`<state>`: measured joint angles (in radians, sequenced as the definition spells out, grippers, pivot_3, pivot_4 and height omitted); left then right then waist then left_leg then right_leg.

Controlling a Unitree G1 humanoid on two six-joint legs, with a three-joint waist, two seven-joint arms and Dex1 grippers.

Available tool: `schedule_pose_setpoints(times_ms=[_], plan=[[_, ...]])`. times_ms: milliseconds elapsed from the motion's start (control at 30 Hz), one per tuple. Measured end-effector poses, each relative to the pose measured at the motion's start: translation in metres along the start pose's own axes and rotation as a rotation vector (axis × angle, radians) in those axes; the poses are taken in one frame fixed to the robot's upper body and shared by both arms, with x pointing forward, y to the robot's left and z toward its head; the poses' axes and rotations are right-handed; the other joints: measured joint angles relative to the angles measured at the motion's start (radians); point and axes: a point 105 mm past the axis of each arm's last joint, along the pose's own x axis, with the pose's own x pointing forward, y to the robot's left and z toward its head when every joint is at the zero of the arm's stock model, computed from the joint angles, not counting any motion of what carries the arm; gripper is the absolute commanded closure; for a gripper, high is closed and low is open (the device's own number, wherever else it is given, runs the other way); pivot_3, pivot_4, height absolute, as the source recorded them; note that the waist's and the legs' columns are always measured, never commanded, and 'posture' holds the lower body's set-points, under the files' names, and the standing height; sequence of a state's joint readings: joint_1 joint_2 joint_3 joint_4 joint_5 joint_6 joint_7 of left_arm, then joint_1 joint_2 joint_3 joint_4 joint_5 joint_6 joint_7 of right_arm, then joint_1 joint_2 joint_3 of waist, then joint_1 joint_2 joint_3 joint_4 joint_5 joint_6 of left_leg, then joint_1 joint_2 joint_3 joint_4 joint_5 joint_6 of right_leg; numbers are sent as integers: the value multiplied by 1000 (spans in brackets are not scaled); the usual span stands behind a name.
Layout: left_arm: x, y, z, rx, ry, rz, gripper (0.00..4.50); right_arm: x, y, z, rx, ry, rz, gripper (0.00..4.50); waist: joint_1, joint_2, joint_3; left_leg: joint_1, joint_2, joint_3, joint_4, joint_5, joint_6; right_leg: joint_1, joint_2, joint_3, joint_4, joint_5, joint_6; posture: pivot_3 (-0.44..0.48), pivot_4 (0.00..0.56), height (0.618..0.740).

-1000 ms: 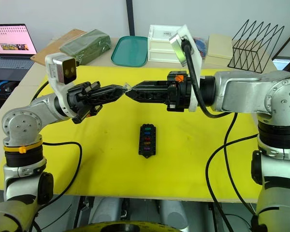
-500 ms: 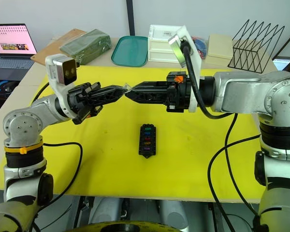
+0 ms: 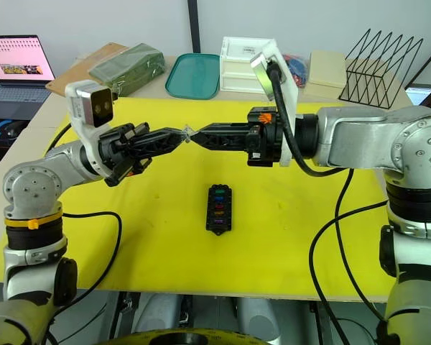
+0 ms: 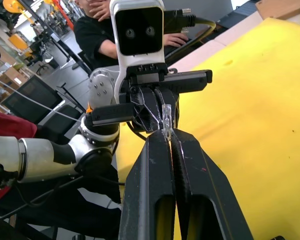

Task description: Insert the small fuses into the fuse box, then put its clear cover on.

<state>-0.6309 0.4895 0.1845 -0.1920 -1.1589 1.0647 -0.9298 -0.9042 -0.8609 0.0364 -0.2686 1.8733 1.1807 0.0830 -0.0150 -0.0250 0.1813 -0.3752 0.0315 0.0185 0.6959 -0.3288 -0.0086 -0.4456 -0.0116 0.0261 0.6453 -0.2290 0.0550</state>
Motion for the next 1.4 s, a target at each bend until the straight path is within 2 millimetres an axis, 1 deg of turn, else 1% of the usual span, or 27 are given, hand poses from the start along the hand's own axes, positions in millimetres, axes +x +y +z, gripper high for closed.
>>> schedule_pose_setpoints(times_ms=[100, 233, 300, 367, 400, 433, 500, 567, 633, 667, 767, 967, 1100, 1267, 1400], plan=[[0, 9, -8, -50, 64, 50, 3511, -3, -5, -2, -33, 37, -40, 4500, 0, 0, 0, 0, 0, 0, 0, 0, 0, 0, 0, 0, -1, 0, 0, 0, 150, 740], [-8, 18, -23, -37, 198, 118, 2047, -5, -9, -13, -125, 159, -78, 4500, -2, 0, 1, 0, 0, 1, -5, 0, 0, -1, 0, 0, -3, 0, 0, 0, 150, 740], [-14, 21, -30, -4, 259, 135, 1312, -7, -14, -20, -173, 220, -103, 4500, -1, 0, 1, 1, 0, 1, -8, 0, 0, -2, 1, 0, -4, 0, 0, 0, 150, 740], [-23, 25, -40, 55, 359, 150, 605, -7, -20, -29, -232, 288, -124, 4500, 0, 0, 1, 0, 0, 1, -11, 0, 0, -4, 1, 1, -6, 0, -1, 0, 150, 740], [-30, 29, -49, 102, 434, 157, 242, -8, -24, -36, -290, 337, -141, 4500, 0, 1, 0, 0, 0, 2, -13, 0, 0, -4, 1, 1, -7, 0, -1, 0, 150, 740], [-38, 33, -60, 134, 505, 164, 43, -8, -29, -42, -352, 383, -154, 4500, 0, 2, 0, 1, 0, 2, -14, 0, 0, -4, 1, 1, -7, -1, -1, 0, 150, 740], [-49, 46, -83, 164, 584, 165, 43, -4, -40, -56, -459, 442, -138, 4500, 2, 2, 0, -1, 0, 3, -14, 0, 0, -6, 1, 0, -9, 0, -1, 0, 150, 740], [-48, 50, -95, 192, 609, 137, 43, 1, -46, -66, -515, 479, -108, 4500, 3, 2, 0, -7, 0, 3, -12, 0, 0, -10, 0, 0, -9, 0, -1, 0, 150, 740], [-48, 52, -101, 233, 640, 106, 43, 5, -50, -73, -564, 510, -78, 4500, 4, 2, 0, -16, 0, 3, -10, 1, -2, -19, -1, 0, -9, 1, 0, 0, 150, 740], [-50, 53, -103, 242, 653, 100, 43, 6, -53, -75, -572, 522, -72, 4500, 4, 2, 0, -17, 0, 4, -10, 1, -2, -20, -1, 1, -9, 1, 1, 0, 150, 740], [-50, 56, -106, 289, 666, 74, 43, 7, -62, -76, -611, 538, -75, 4500, 5, 2, 0, -17, 0, 4, -11, 1, -2, -20, -2, 0, -9, 1, 1, 0, 150, 740], [-41, 55, -111, 317, 658, 31, 43, 12, -68, -82, -642, 554, -60, 4500, 5, 2, 0, -16, 0, 3, -10, 1, -2, -19, -2, 0, -8, 1, 1, 0, 150, 740], [-38, 57, -113, 330, 659, 27, 43, 9, -73, -87, -643, 585, -74, 4500, 5, 2, 0, -15, -1, 3, -9, 1, -2, -19, -2, 0, -5, 1, 1, 0, 150, 740], [-36, 57, -114, 335, 663, 27, 43, 11, -74, -95, -636, 598, -62, 4500, 4, 2, 0, -14, -1, 2, -5, 1, -1, -19, -1, 0, 2, 1, 0, 0, 150, 740], [-36, 57, -114, 337, 667, 28, 43, 11, -76, -96, -644, 604, -66, 4500, 3, 2, 0, -14, 0, 2, 2, 1, -1, -17, 0, 0, 4, 1, 0, 0, 150, 740]])
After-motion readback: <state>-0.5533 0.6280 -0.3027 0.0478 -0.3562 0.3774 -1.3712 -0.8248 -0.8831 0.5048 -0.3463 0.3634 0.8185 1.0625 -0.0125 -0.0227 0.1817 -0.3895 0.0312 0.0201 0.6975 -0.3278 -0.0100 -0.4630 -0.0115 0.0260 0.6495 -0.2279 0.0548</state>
